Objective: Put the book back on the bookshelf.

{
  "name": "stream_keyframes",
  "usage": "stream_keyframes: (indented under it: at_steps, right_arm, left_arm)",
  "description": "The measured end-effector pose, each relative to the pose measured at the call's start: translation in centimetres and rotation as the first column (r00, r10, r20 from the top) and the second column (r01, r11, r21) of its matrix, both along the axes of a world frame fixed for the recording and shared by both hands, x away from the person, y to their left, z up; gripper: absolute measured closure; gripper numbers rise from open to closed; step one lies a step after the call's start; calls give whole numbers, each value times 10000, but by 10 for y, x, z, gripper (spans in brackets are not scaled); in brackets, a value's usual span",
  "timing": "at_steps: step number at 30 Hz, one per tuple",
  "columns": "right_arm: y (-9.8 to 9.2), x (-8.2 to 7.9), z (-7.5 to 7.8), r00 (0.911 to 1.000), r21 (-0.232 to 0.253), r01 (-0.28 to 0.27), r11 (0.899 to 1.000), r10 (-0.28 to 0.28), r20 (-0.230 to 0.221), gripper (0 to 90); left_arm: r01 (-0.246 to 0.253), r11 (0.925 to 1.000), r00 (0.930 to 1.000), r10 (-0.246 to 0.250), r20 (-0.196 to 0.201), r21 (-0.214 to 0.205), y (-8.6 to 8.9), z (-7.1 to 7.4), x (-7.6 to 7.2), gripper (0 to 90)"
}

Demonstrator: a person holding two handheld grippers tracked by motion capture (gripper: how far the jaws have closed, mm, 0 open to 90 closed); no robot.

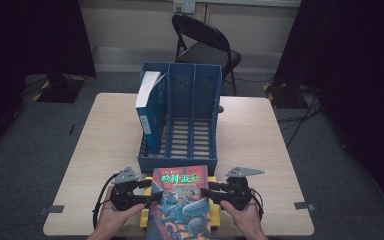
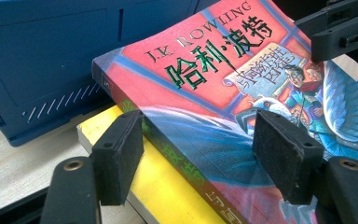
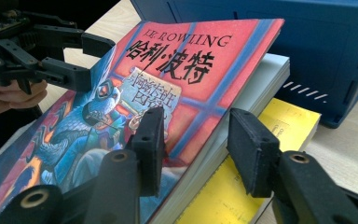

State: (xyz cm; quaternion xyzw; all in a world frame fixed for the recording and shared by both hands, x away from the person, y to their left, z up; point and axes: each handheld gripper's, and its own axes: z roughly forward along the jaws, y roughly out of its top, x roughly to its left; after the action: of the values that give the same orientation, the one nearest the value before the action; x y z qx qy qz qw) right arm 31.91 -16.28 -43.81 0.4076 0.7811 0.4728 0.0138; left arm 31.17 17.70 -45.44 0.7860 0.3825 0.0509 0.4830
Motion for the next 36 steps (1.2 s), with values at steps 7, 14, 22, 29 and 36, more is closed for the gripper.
stream_keyframes:
  at_steps: [7, 14, 22, 29, 36]
  right_arm:
    - [-1, -6, 2, 9998, 317, -203, 9993, 205, -59, 591]
    - [5, 5, 0, 9994, 307, -331, 9990, 332, -21, 522]
    - [23, 34, -2, 9991, 312, -391, 9987, 386, 191, 469]
    - [21, 21, -1, 9972, 459, -745, 9962, 741, 119, 555]
    - [21, 16, -2, 9948, 692, -1002, 9926, 1012, -118, 558]
  left_arm:
    - [38, 10000, 10000, -37, -52, 68, 0, 1, 1, 334]
    - [-67, 10000, 10000, 67, -10, 46, -1, 1, 3, 331]
    - [-62, 10000, 10000, 62, 14, 54, 0, 0, 3, 331]
    - [-52, 10000, 10000, 51, 43, 34, 0, 0, 3, 331]
    - [-157, 9999, 9998, 157, 73, -4, -1, 0, 4, 327]
